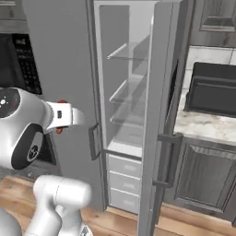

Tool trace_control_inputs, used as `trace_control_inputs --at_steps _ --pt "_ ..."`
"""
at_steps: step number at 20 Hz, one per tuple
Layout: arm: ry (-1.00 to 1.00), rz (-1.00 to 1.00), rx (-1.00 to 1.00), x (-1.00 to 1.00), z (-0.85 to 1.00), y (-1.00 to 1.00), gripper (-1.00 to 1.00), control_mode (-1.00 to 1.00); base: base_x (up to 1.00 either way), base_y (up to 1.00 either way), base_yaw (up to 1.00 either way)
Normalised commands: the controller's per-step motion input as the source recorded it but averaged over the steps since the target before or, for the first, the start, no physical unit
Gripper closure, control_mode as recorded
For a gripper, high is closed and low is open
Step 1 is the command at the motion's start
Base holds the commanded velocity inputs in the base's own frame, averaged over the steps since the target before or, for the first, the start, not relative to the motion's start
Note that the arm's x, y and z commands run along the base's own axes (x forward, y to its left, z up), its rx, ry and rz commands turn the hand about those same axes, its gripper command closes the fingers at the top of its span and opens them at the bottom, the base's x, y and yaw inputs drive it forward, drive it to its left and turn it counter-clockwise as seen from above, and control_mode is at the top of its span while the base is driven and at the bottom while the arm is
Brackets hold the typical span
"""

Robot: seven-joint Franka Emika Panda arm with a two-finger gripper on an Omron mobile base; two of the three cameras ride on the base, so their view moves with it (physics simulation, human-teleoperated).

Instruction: Open the fridge, remove the pear, carrot, and fish, and place them on any counter.

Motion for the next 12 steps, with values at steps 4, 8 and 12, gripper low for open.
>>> trace_control_inputs --at_steps 4,8,12 --pt "0.00 0.00 0.00 0.00 0.00 0.00 1.00 1.00 -0.70 0.58 0.78" --pt "0.00 0.00 0.00 0.00 0.00 0.00 1.00 1.00 -0.76 0.53 0.96" --pt "0.00 0.00 0.00 0.00 0.00 0.00 1.00 1.00 -0.81 0.49 0.95"
